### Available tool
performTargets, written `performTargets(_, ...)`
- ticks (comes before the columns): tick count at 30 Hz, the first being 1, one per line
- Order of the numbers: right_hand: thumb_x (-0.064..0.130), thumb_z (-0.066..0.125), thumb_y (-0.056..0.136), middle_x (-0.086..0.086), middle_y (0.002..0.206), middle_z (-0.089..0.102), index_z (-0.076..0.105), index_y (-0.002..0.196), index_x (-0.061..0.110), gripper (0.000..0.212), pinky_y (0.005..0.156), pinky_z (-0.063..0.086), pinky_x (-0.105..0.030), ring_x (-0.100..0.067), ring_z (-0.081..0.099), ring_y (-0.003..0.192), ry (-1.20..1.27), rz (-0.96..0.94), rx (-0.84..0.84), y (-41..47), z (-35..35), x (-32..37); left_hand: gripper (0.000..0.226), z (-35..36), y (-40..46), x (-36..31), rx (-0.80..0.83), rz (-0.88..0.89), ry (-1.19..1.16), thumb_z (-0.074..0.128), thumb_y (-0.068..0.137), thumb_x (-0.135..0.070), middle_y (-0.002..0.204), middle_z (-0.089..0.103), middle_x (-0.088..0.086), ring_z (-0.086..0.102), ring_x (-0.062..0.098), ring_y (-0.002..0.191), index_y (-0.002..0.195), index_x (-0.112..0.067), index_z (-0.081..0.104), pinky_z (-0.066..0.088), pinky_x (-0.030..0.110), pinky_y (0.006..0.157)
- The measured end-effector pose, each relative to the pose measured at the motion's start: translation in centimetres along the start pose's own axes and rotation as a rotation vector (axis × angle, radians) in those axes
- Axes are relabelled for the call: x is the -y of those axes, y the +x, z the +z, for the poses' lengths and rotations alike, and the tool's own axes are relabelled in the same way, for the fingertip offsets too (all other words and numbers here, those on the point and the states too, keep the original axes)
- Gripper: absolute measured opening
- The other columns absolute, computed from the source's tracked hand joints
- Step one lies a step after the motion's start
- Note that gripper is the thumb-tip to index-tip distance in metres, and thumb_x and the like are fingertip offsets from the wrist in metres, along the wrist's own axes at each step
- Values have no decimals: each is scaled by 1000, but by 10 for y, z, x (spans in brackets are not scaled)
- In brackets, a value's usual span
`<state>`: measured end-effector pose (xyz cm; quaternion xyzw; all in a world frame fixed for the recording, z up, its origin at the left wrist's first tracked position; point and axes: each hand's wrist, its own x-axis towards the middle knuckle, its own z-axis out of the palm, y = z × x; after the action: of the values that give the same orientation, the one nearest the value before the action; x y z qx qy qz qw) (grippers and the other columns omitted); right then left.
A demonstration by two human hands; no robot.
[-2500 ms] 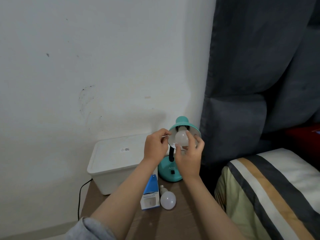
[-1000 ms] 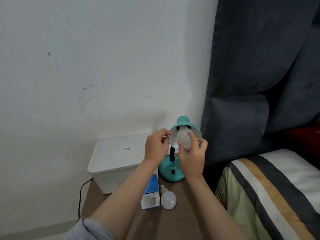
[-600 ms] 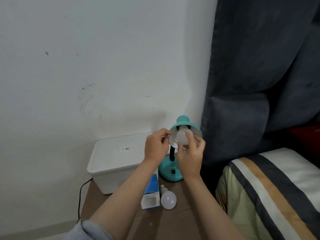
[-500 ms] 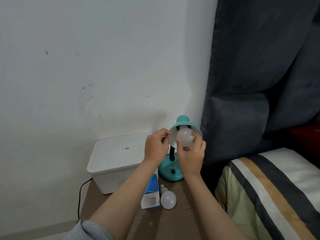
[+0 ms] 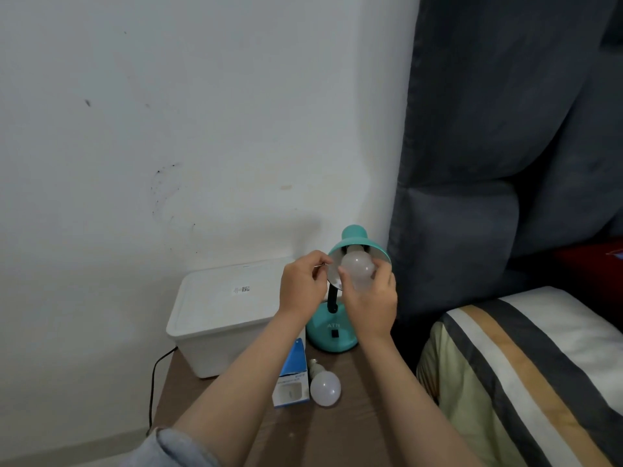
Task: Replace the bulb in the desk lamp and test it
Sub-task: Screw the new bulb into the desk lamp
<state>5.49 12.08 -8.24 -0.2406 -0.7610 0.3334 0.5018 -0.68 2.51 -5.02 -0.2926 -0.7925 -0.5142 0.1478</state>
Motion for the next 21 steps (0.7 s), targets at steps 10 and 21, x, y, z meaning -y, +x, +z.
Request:
performTargets(10,22,75,77,-13,108,54,54,115,12,44,63,46,-27,-24,59,85,46,43,54,-2,1,1,20,0,1,0,4,-16,8,57,82,0,78,71,0,68,12,75,83,-17,68,53,22,67)
performTargets(21,13,69,80,-19,130,43,43,136,16,62,93,48,-37,-31,48,117,38,-54,34,-11,5,-3,21,0,2,0,0,-5,14,56,82,0,80,72,1,68,13,76,84,-18,68,56,29,69)
